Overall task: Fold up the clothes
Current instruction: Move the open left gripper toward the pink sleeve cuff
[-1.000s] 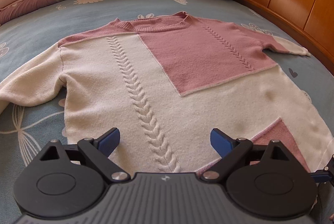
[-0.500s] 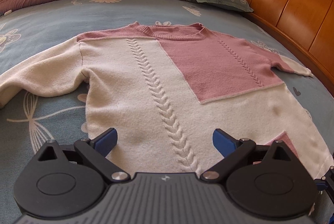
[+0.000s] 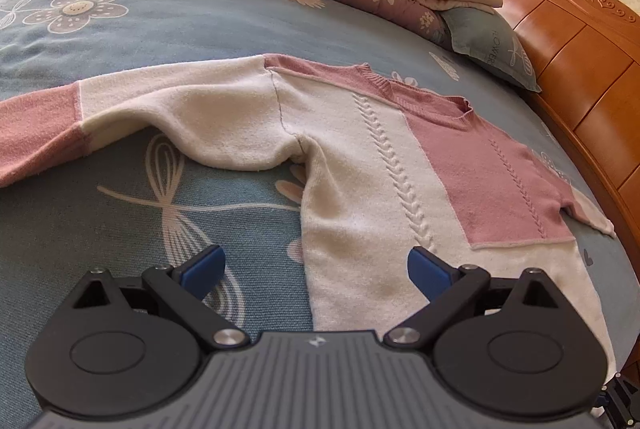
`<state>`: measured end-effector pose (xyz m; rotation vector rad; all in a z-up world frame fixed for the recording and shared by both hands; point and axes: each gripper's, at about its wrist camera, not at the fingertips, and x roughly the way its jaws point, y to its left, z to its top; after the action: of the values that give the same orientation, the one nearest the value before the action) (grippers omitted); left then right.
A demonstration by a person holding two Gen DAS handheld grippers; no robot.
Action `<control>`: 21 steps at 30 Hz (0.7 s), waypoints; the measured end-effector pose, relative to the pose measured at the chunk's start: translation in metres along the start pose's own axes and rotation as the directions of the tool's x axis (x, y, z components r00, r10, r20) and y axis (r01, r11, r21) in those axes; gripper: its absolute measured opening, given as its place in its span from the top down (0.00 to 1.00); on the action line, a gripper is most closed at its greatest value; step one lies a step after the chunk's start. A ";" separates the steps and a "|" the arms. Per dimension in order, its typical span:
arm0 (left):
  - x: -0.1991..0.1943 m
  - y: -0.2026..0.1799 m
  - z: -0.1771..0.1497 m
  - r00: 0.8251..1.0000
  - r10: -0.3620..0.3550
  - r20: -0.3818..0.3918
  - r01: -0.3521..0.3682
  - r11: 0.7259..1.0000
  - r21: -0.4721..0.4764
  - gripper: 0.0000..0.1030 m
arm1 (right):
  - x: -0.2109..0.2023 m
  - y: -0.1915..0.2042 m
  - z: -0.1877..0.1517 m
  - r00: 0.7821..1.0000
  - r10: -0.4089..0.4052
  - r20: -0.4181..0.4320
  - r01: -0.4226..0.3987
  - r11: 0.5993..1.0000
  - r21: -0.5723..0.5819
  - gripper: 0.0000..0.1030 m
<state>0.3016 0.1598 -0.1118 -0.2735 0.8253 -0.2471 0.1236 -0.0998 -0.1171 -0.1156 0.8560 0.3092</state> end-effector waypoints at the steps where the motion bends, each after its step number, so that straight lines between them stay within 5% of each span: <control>1: 0.001 -0.001 -0.001 1.000 0.008 0.002 -0.008 1.000 0.012 0.05 | 0.000 0.000 0.000 1.000 -0.002 -0.002 0.002 1.000 0.004 0.00; 11: 0.001 -0.003 -0.016 0.999 -0.005 0.046 -0.003 0.982 0.187 0.01 | -0.004 0.000 -0.009 0.998 -0.010 0.055 0.011 1.000 -0.005 0.00; 21: -0.005 0.015 -0.029 0.989 -0.051 0.139 0.015 0.969 0.245 0.01 | 0.001 -0.002 0.007 0.999 0.003 -0.044 -0.004 1.000 -0.017 0.00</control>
<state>0.2778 0.1713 -0.1322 -0.0733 0.6403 -0.3528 0.1298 -0.1004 -0.1137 -0.1375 0.8972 0.3186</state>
